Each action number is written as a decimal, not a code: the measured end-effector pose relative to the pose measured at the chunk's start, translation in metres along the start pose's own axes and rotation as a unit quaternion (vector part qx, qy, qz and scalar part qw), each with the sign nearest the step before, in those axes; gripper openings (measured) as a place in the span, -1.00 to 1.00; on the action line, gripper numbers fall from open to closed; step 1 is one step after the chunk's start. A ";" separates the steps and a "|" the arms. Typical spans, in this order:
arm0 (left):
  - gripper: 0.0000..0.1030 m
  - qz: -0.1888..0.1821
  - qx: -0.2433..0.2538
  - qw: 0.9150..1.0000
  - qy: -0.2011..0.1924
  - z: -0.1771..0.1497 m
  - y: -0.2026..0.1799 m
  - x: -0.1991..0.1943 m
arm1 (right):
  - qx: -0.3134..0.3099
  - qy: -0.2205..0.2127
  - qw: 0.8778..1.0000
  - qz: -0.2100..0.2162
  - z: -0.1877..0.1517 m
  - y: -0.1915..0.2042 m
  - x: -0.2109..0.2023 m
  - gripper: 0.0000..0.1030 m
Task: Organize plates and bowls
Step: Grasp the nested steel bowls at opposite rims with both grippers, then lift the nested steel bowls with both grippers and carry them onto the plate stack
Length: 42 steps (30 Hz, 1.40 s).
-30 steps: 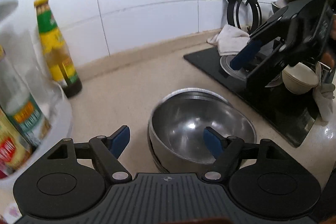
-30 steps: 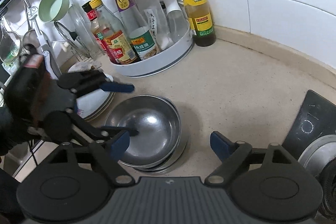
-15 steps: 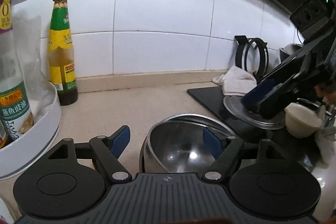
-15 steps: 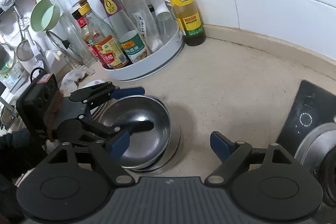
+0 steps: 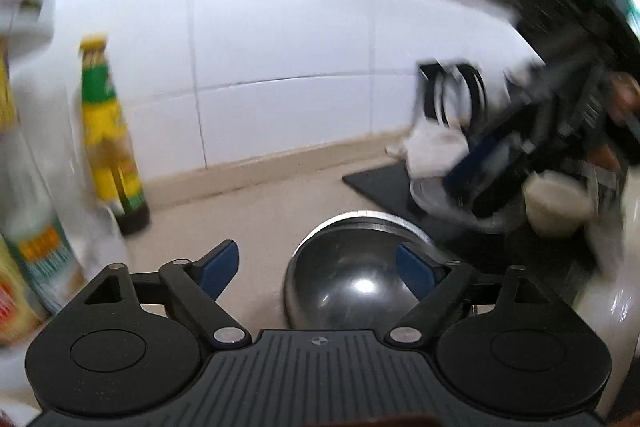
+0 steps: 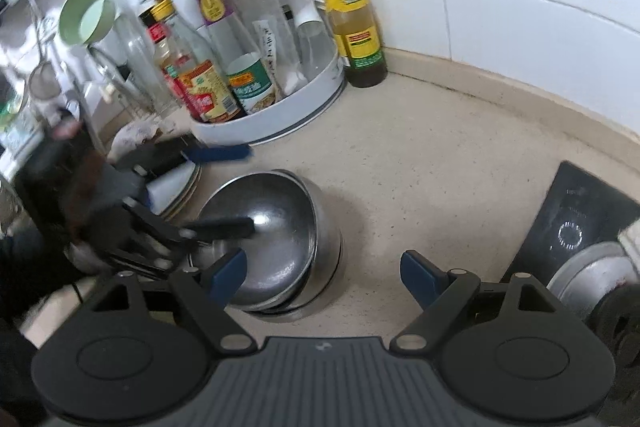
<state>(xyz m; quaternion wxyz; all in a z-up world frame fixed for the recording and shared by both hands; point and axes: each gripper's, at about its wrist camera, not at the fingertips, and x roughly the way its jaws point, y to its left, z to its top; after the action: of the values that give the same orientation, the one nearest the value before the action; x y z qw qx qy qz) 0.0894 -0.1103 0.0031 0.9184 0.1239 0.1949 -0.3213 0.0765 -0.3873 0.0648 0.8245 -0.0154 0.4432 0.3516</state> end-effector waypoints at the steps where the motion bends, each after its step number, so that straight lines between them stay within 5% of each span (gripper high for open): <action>1: 0.80 0.003 0.031 0.999 0.011 -0.001 -0.004 -0.006 | -0.012 0.002 1.000 0.001 -0.001 0.001 0.000 0.59; 7: 0.97 -0.017 0.138 0.988 0.062 -0.026 -0.028 -0.022 | -0.103 0.033 0.994 0.008 -0.010 0.016 0.013 0.67; 16: 0.98 -0.069 0.162 0.976 0.130 -0.046 -0.020 0.020 | -0.278 0.119 0.953 0.011 -0.016 0.037 0.058 0.77; 23: 0.98 -0.118 0.117 0.978 0.127 -0.054 -0.008 0.053 | -0.262 0.121 0.955 0.072 -0.008 0.009 0.086 0.82; 28: 1.00 -0.141 0.105 0.976 0.129 -0.059 -0.002 0.074 | -0.293 0.126 0.942 0.109 -0.006 0.006 0.103 0.86; 34: 1.00 -0.133 0.101 0.979 0.118 -0.061 0.001 0.082 | -0.317 0.126 0.929 0.143 -0.002 0.004 0.121 0.92; 42: 1.00 -0.102 0.110 0.983 0.106 -0.062 0.001 0.080 | -0.315 0.102 0.937 0.111 0.001 0.009 0.123 0.96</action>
<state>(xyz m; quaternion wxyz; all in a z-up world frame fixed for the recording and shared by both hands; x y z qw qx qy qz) 0.1303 -0.1308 -0.0870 0.8355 0.2370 0.2664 -0.4181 0.1163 -0.3102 -0.0229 0.6833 -0.2613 0.3906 0.5588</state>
